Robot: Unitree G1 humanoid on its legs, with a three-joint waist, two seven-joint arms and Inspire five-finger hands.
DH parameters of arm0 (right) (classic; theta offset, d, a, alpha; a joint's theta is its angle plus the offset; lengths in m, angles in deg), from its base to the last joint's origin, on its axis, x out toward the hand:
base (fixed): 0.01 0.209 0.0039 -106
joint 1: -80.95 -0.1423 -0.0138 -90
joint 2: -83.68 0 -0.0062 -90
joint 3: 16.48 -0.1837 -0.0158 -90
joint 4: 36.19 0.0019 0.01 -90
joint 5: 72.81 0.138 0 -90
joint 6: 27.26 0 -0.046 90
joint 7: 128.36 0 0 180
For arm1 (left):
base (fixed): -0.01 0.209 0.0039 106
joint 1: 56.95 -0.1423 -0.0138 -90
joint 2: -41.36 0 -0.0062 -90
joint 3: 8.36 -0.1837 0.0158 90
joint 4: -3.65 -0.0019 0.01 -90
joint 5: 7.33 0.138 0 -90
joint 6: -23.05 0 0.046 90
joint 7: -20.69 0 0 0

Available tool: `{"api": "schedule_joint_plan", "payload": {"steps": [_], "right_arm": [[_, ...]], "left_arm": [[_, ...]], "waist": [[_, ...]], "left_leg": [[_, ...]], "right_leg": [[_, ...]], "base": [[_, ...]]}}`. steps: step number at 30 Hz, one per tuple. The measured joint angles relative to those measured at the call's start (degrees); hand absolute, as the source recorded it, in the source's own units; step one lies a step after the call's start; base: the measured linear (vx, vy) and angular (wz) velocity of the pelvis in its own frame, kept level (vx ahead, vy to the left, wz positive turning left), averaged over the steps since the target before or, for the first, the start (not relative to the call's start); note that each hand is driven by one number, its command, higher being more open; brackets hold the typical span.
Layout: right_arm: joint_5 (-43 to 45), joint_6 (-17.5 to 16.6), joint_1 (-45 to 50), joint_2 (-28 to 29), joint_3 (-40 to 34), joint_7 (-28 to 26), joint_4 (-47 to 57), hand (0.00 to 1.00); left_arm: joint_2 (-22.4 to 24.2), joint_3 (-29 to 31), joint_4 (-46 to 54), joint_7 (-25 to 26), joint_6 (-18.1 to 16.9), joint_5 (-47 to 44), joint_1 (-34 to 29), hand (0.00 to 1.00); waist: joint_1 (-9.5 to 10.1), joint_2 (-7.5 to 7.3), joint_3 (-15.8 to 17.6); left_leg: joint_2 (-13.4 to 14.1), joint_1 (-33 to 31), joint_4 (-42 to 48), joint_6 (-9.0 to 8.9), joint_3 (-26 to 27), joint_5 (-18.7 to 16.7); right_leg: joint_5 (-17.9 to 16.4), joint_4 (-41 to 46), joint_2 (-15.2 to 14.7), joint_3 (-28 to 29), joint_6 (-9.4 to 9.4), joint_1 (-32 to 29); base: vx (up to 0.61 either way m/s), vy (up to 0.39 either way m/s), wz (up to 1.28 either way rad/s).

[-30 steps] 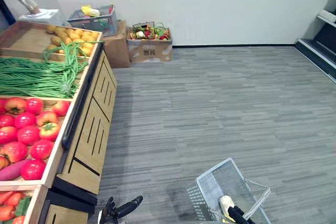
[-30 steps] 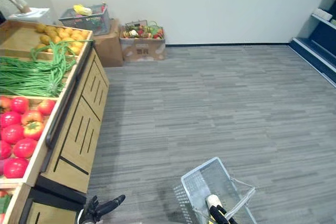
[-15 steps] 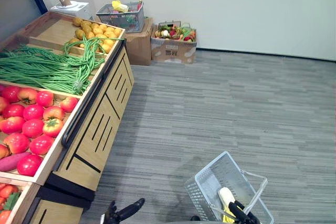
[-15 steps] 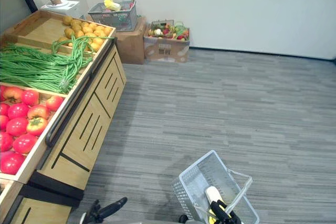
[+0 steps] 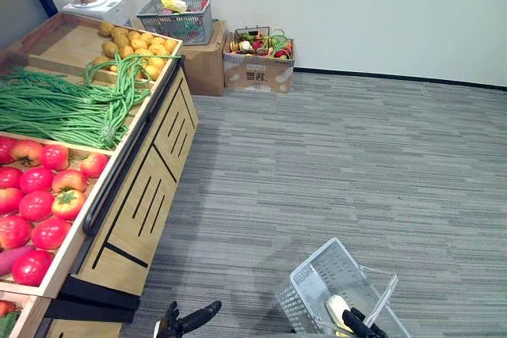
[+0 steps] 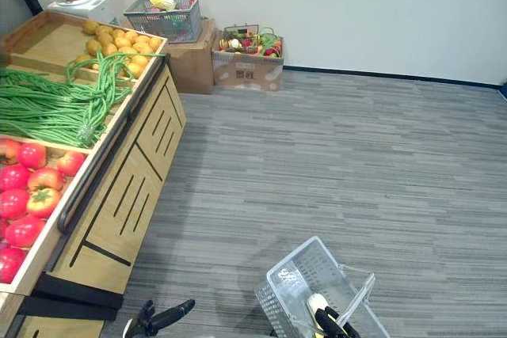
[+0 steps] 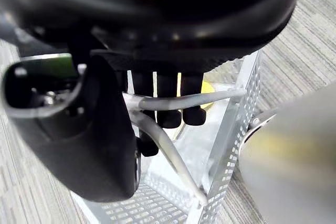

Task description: Pick vegetable in the basket

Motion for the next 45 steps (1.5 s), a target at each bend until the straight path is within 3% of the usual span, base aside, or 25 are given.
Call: {"api": "schedule_joint_plan", "payload": {"steps": [12, 20, 25, 26, 28, 29, 30, 33, 37, 40, 41, 45], "right_arm": [[-1.0, -0.2, -0.1, -0.1, 1.4, 0.1, 0.0, 0.00], [-1.0, -0.2, -0.1, -0.9, 1.5, 0.0, 0.4, 0.00], [-1.2, -0.1, -0.4, -1.0, 1.9, -0.1, 0.5, 0.00], [-1.3, -0.1, -0.5, -0.9, 1.9, -0.1, 0.5, 0.00], [-1.5, -0.2, -0.4, -1.3, 1.9, 0.0, 0.4, 0.00], [-1.5, -0.2, -0.3, -1.6, 1.9, 0.0, 0.4, 0.00], [-1.5, -0.3, -0.2, -2.3, 1.9, 0.0, 0.5, 0.00], [-1.6, -0.7, -0.7, -2.0, 2.7, -0.1, 1.1, 0.00], [-2.7, -1.1, -0.4, -2.3, 3.4, -0.1, 1.3, 0.00], [-3.2, -1.1, -0.2, -2.4, 2.5, 0.0, 1.3, 0.00], [-3.2, -0.7, 0.0, -1.7, 1.3, 0.0, 1.2, 0.00], [-3.3, -0.1, -0.2, -0.4, 1.3, 0.0, 1.2, 0.00]], "left_arm": [[-0.4, -0.1, 0.0, 0.0, 0.0, 0.0, 0.0, 1.00], [-0.5, -1.8, 0.5, 0.1, 0.0, -0.2, 0.0, 1.00], [-0.7, -2.4, 1.4, 0.0, -0.5, -1.5, -0.3, 1.00], [-1.1, -2.3, 1.6, 0.0, -0.7, -1.6, -0.4, 1.00], [-0.7, -1.6, 1.7, 0.1, -0.8, -2.2, -0.4, 1.00], [-0.6, -1.3, 1.7, 0.1, -0.8, -2.3, -0.5, 1.00], [-0.4, -0.8, 1.7, 0.2, -0.8, -2.2, -0.7, 1.00], [-0.2, 0.6, 2.8, 0.3, -1.1, -2.1, -1.4, 1.00], [-0.1, 0.6, 2.8, 0.3, -1.0, -1.2, -1.4, 1.00], [-0.4, 0.5, 2.8, 0.0, -0.8, 0.7, -1.2, 1.00], [-0.6, 0.6, 3.0, 0.2, -0.8, 1.2, -0.7, 1.00], [-1.1, -0.1, 3.1, 0.4, -0.6, 1.2, -1.7, 1.00]], "waist": [[-0.11, -0.37, 0.0], [-0.88, 0.80, 0.6], [-0.65, 0.69, 1.1], [-0.92, 0.28, 1.3], [-1.28, 0.71, 1.6], [-1.36, 0.74, 1.7], [-1.59, 1.05, 1.8], [-1.18, 0.84, 1.9], [-1.83, 0.85, 1.7], [-4.03, 0.37, 1.3], [-4.64, -0.14, 1.4], [-4.02, -0.37, 1.5]], "left_leg": [[-1.3, -1.4, 0.0, 0.98, -2.3, -0.6], [-1.2, -6.0, 2.4, 0.86, -10.6, -0.5], [-1.1, -8.5, -0.4, -0.07, -12.6, 4.1], [-1.4, -9.4, -1.5, 0.12, -9.8, 5.9], [2.0, -10.5, -0.6, 1.87, 7.8, 5.9], [3.5, -10.4, 0.3, 2.18, 13.1, 6.1], [5.1, -10.2, 1.7, 0.82, 18.9, 7.3], [3.5, -10.4, 0.8, 1.69, 19.5, 7.6], [0.3, -9.8, -5.3, 4.43, 18.7, 9.6], [-2.1, -11.5, -5.9, 6.43, 27.1, 12.4], [-2.7, -12.2, -5.7, 6.87, 29.1, 12.7], [-2.9, -10.1, -8.8, 6.01, 26.0, 13.4]], "right_leg": [[2.0, -2.4, -1.4, -2.4, 0.97, 0.8], [1.3, -2.2, -1.6, -12.0, 0.41, 2.2], [0.4, -2.1, -2.7, -20.3, -0.01, 3.1], [0.0, -1.6, -3.6, -23.1, -0.12, 3.1], [-1.3, 0.7, -4.7, -27.7, -0.02, 3.3], [-1.9, 1.5, -5.2, -28.5, 0.28, 3.6], [-2.8, 3.1, -5.7, -29.8, 0.90, 4.0], [-3.7, 4.7, -7.2, -30.5, 1.48, 3.7], [-4.4, 5.2, -8.8, -34.1, 2.80, 3.5], [-6.3, 7.9, -12.0, -39.4, 4.62, 4.2], [-6.6, 7.7, -12.0, -41.4, 4.42, 5.5], [-8.0, 10.0, -11.2, -42.0, 2.03, 7.8]], "base": [[-0.08, 0.030, 0.12], [-0.08, -0.045, 0.61], [-0.12, -0.073, 0.92], [-0.16, -0.012, 1.21], [-0.10, 0.034, 1.16], [-0.01, 0.037, 0.78], [-0.01, 0.084, 0.60], [-0.01, 0.107, 0.31], [0.05, 0.074, 0.45], [0.10, 0.107, 1.19], [0.10, 0.085, 1.18], [0.08, -0.012, 0.71]]}}
